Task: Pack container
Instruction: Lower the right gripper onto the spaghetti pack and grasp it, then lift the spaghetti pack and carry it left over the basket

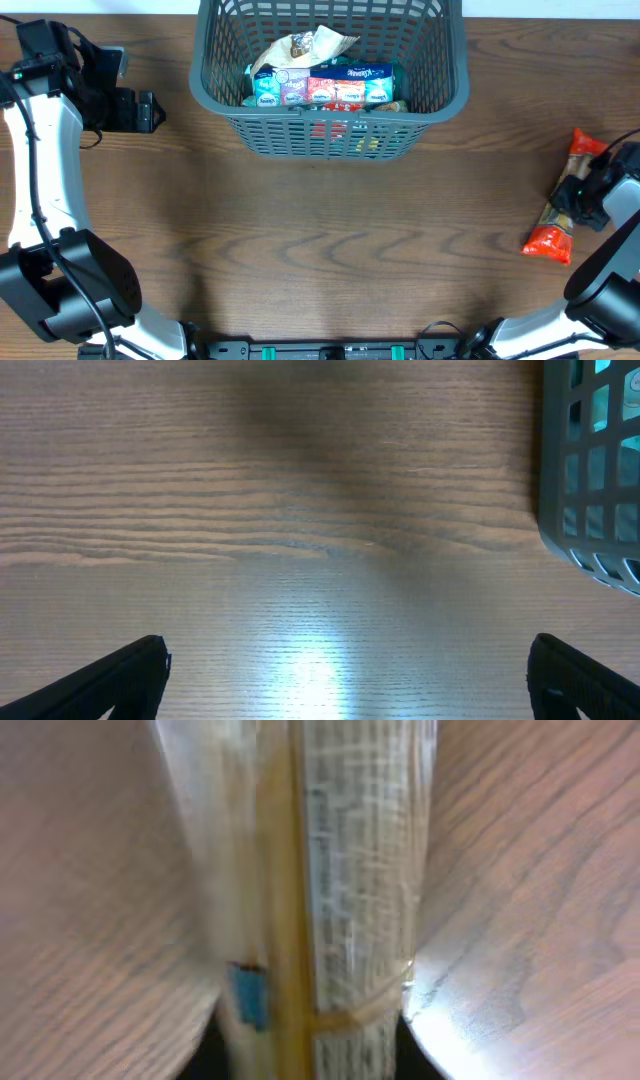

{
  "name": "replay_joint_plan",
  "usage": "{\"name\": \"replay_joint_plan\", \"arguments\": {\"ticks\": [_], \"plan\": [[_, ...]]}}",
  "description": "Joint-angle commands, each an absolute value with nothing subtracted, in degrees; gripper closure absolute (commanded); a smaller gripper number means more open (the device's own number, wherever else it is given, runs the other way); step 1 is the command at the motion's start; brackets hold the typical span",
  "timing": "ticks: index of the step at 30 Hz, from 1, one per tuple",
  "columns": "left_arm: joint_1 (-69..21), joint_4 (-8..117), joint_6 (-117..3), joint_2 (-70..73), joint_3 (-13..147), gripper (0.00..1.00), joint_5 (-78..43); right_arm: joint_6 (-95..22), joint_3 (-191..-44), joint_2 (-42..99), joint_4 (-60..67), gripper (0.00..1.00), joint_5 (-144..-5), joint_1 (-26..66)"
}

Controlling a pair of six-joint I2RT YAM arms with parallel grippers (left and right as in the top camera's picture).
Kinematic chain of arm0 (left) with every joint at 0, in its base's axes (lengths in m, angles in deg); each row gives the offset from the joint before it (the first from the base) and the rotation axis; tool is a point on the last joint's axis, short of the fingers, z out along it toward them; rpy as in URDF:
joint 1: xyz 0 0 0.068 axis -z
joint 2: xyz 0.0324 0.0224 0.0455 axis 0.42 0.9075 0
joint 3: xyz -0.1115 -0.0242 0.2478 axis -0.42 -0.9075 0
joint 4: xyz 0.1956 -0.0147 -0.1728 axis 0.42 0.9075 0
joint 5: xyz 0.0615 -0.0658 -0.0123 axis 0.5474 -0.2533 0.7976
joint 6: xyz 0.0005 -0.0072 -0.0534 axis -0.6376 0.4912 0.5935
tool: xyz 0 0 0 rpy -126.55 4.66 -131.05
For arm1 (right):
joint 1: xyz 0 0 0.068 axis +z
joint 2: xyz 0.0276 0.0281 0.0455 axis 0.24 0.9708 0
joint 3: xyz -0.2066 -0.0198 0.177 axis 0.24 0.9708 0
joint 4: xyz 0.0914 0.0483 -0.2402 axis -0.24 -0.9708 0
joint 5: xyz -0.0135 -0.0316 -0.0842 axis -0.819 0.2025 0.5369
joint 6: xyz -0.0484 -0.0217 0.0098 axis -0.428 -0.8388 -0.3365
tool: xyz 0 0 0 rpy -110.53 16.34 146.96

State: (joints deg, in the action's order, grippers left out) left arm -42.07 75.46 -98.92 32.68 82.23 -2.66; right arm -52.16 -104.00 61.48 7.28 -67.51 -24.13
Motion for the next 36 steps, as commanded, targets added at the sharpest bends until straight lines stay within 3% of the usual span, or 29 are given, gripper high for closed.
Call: {"name": "replay_joint_plan", "arguments": {"ticks": [1,9,20,31,36], "plan": [[-42.2,75.8,-99.4,31.4,82.0,0.01,-2.2,-50.5,-104.2,62.5,5.8,0.99,-70.7,-21.4],[-42.2,76.8,-99.4,31.4,82.0,0.01,-2.2,-53.0,-120.9,52.2,-5.3,0.99,-71.7,-11.8],[-42.1,78.0,-99.2,31.4,82.0,0.02,-2.2,-70.3,-158.2,48.9,-23.4,0.99,-77.0,3.4],[-42.1,78.8,-98.7,31.4,82.0,0.01,-2.2,-95.3,-165.3,49.0,-26.4,0.99,-83.0,21.7],[-42.1,79.5,-98.4,31.4,82.0,0.01,-2.2,-96.8,-165.5,49.7,-21.8,0.99,-78.6,27.7]]}}
